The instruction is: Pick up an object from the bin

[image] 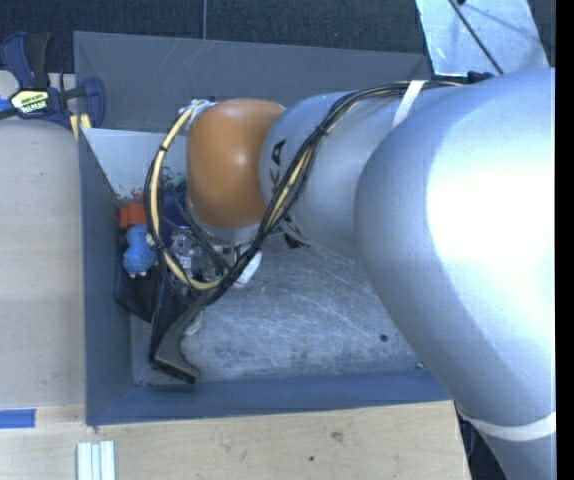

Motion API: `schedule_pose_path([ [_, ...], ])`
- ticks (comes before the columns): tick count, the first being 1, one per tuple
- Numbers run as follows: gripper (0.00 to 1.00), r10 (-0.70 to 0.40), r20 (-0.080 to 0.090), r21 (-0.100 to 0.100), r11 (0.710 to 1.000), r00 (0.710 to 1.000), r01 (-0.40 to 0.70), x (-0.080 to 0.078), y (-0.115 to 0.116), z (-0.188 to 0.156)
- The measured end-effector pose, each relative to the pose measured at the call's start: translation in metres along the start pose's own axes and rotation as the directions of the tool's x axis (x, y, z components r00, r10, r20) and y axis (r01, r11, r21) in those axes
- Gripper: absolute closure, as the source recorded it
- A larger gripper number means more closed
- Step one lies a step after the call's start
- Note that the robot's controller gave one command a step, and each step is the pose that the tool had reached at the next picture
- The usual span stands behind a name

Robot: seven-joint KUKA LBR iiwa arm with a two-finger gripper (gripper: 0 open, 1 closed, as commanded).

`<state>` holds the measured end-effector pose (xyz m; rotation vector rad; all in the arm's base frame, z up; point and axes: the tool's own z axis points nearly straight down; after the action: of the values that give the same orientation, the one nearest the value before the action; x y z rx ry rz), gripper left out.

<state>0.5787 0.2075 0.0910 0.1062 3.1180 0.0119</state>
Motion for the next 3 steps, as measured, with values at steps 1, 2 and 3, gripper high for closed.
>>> schedule_pose_path([
  [1,1.00,-0.449,-0.014,-0.002,0.893,0.893,0.449,-0.016,0.020,-0.110],
  [2,0.00,-0.448,-0.017,-0.002,0.894,0.894,0.448,-0.015,0.019,-0.109],
  [3,0.00,-0.362,-0.016,-0.001,0.932,0.932,0.362,-0.029,0.031,0.008],
])
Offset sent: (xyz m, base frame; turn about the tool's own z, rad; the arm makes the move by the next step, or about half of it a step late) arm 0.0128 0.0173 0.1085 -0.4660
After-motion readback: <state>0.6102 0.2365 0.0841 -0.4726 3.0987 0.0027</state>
